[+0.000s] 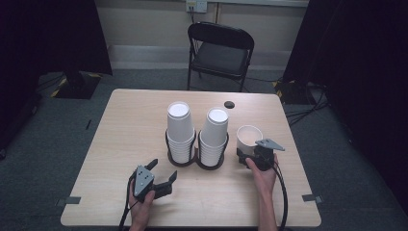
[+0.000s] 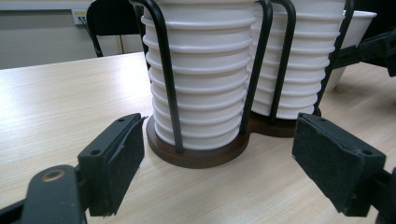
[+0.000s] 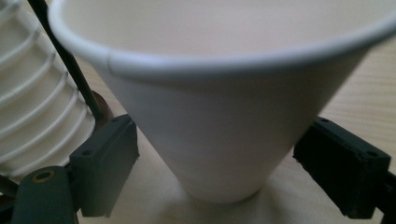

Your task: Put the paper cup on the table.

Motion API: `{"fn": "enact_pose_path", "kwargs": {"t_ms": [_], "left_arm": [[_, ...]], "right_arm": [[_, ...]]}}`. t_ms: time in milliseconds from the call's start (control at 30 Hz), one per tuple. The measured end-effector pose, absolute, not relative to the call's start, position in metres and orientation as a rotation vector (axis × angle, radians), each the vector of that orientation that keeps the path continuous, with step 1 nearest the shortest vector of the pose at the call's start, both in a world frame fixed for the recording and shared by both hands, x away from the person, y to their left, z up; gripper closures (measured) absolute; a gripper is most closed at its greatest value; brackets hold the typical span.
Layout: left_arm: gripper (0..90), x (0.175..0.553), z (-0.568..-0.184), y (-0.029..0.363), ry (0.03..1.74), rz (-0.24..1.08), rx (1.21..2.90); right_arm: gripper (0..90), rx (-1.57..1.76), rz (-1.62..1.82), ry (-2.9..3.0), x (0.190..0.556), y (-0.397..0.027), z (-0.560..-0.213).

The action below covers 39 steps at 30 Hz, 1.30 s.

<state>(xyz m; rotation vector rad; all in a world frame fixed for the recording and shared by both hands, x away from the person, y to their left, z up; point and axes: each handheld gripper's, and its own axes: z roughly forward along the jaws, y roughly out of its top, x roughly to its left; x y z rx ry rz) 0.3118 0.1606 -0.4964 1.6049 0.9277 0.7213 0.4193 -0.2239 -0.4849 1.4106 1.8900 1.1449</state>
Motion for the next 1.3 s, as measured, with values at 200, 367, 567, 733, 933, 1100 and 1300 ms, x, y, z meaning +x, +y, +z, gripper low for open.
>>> {"fn": "enact_pose_path", "kwargs": {"t_ms": [200,367,567,733,933,1100,1300], "left_arm": [[16.7,0.312,-0.496,0.161,0.931,0.721,1.601],[16.7,0.312,-0.496,0.160,0.943,0.726,1.599],[19.4,0.312,-0.496,0.161,0.958,0.720,1.601],[19.5,0.310,-0.496,0.161,0.976,0.737,1.587],[18.2,0.309,-0.497,0.162,0.997,0.747,1.561],[16.1,0.306,-0.496,0.161,1.024,0.744,1.574],[15.8,0.303,-0.496,0.161,1.036,0.766,1.559]], "right_arm": [[14.8,1.436,1.166,1.848,0.404,-0.224,-0.485],[15.4,1.400,1.217,1.804,0.385,-0.221,-0.478],[15.6,1.358,1.286,1.775,0.363,-0.218,-0.475],[16.8,1.316,1.319,1.774,0.346,-0.208,-0.475],[17.8,1.287,1.358,1.773,0.331,-0.191,-0.477],[20.4,1.246,1.382,1.799,0.317,-0.182,-0.479],[20.1,1.230,1.420,1.799,0.305,-0.177,-0.487]]}}
